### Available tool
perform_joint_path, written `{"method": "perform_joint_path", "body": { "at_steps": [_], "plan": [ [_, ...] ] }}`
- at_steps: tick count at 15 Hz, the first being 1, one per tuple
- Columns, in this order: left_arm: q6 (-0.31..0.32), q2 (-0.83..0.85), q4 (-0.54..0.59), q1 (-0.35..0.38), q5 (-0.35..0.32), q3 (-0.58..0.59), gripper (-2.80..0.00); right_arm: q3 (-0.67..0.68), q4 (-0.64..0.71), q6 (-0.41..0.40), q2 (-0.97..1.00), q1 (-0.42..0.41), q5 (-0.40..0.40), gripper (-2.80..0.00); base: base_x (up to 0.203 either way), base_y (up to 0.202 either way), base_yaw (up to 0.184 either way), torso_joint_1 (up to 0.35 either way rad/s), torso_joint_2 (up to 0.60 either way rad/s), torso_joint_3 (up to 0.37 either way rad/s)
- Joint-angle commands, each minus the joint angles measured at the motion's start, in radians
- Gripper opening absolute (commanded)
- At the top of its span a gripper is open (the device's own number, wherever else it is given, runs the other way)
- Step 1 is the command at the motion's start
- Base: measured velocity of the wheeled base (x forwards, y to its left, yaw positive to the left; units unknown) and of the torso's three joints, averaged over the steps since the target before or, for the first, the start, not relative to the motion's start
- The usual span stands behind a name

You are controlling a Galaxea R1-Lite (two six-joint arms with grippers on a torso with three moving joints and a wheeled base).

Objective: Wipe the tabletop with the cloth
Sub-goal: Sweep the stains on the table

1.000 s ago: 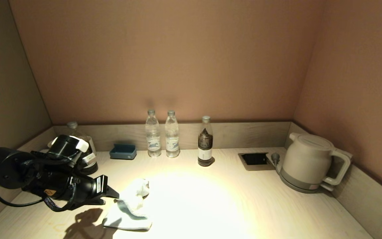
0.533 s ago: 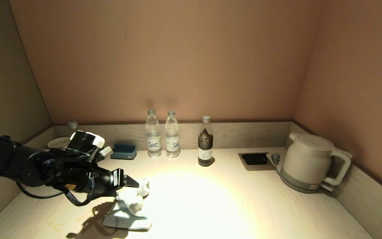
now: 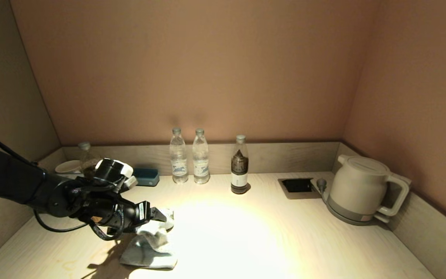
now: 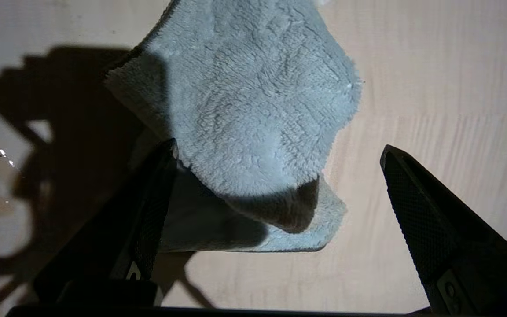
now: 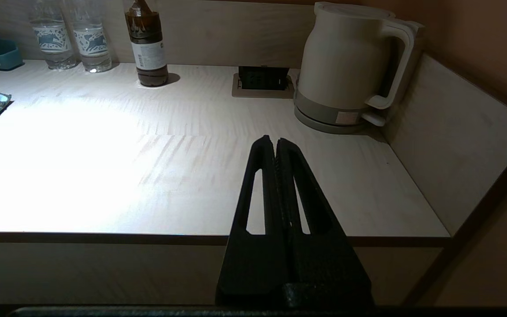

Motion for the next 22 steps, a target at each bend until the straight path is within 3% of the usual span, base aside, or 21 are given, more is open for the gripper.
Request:
{"method": "perform_joint_path", "body": {
  "at_steps": [1,12,13,14,22],
  "plan": [
    [0.000,0.033,0.005,0.000,0.015,-0.013,0.00,0.000,0.000,-0.001,0.001,0.000,0.001,-2.80,0.000,0.000,0.000,0.000,0.00,0.000],
    [0.034,0.065,0.016,-0.003,0.045,-0.027,0.00,0.000,0.000,-0.001,0.001,0.000,0.001,-2.80,0.000,0.000,0.000,0.000,0.00,0.000],
    [0.056,0.075,0.016,-0.005,0.077,-0.021,0.00,-0.001,0.001,-0.001,0.001,0.000,0.001,-2.80,0.000,0.000,0.000,0.000,0.00,0.000],
    [0.069,0.077,0.016,-0.009,0.082,-0.013,-2.80,0.000,0.000,-0.001,0.001,0.000,0.001,-2.80,0.000,0.000,0.000,0.000,0.00,0.000],
    [0.083,0.079,0.012,-0.023,0.082,-0.006,-2.80,0.000,0.000,-0.001,0.001,0.000,0.001,-2.80,0.000,0.000,0.000,0.000,0.00,0.000]
  ]
}}
